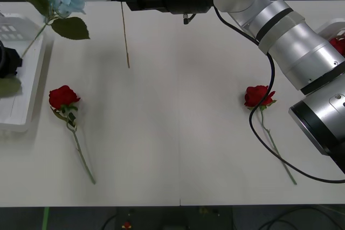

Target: Put the red flowers into the right box and the blue flowers into the left box

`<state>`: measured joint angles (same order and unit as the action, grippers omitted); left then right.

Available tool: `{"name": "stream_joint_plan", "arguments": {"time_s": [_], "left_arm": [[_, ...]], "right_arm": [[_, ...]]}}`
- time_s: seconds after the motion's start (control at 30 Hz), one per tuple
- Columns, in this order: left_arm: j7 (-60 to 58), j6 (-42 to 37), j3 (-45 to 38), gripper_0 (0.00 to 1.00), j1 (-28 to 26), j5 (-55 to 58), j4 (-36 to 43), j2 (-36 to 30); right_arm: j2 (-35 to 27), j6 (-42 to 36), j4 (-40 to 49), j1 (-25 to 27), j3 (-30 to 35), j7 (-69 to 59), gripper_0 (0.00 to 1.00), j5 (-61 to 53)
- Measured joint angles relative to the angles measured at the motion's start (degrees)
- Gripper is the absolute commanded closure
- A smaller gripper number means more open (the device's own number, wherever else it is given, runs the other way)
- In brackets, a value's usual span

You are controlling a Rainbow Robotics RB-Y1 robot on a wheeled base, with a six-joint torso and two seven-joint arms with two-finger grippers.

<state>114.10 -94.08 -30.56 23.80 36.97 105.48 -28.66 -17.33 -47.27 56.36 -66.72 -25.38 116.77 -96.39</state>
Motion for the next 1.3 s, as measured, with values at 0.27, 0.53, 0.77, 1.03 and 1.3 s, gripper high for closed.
{"name": "stream_joint_plan", "arguments": {"time_s": [0.27,0.53,0.77,1.03,1.3], "left_arm": [[0.0,1.0,-4.3,1.00,-1.3,-13.0,3.1,-1.1],[0.0,8.1,-5.4,1.00,-1.4,-20.7,0.3,-1.8],[0.0,12.0,-4.4,0.89,-1.4,-17.9,-7.4,-4.6],[0.1,9.2,-1.1,0.00,-1.4,-2.8,-7.6,-6.2],[8.5,3.8,-1.2,0.00,-1.8,21.5,-7.7,-6.2]], "right_arm": [[0.0,0.0,0.0,0.0,0.0,0.0,1.00,0.0],[0.3,0.1,0.0,0.0,0.0,0.0,1.00,-0.1],[0.4,0.1,0.0,0.0,-0.1,0.0,1.00,-0.2],[0.6,0.9,0.0,0.0,-0.8,0.0,1.00,-0.3],[0.6,2.2,0.0,0.0,-2.2,0.2,1.00,-1.2]]}}
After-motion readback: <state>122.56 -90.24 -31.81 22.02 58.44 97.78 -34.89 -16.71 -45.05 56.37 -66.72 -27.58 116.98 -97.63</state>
